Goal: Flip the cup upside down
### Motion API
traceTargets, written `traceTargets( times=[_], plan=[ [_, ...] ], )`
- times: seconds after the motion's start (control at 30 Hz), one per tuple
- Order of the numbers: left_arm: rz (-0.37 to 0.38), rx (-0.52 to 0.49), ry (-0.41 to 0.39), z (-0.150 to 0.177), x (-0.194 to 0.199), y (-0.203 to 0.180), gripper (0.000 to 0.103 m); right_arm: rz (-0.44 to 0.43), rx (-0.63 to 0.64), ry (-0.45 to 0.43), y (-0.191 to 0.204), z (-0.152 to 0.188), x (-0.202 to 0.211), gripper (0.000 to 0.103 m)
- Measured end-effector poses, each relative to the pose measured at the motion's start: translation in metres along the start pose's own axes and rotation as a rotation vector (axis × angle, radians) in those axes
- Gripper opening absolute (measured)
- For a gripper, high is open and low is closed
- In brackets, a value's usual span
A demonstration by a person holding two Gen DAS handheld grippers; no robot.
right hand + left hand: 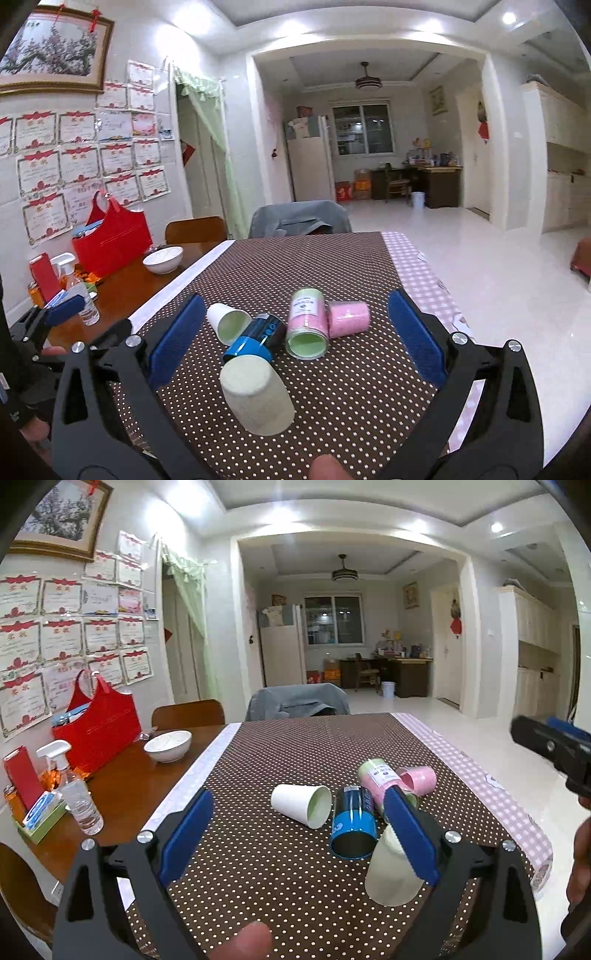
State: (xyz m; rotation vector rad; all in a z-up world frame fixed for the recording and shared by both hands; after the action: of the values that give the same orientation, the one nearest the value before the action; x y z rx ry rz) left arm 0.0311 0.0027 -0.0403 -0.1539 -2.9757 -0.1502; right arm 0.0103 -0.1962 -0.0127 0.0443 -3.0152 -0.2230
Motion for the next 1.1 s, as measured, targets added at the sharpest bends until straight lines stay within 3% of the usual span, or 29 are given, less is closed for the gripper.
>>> traceTargets(
  times=[0.37, 1.1],
  plan=[
    [-0.048, 0.045, -0.016, -0.011, 0.03, 0.002, 0.092, 0.052, 0.018, 0.009, 0.002, 0.005, 0.023, 0.097],
    [-0.022, 0.036, -0.025, -0.017, 0.047, -0.012, 0.092, 0.102, 0.056, 0.016, 0.01, 0.009, 0.034, 0.097]
  ],
)
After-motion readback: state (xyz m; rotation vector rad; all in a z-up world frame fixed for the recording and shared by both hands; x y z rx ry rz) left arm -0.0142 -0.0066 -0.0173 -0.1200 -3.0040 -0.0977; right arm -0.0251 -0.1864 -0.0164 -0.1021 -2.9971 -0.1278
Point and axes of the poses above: each gripper's, at about its wrist camera, not at the fingertips, and x roughly against the way its jaws point, y to its left, z to its underside, the point moved 6 cm from there along -x, roughly the way its jaws point, and after that the axes turned 11 degrees about -y, right-handed, at the moved point
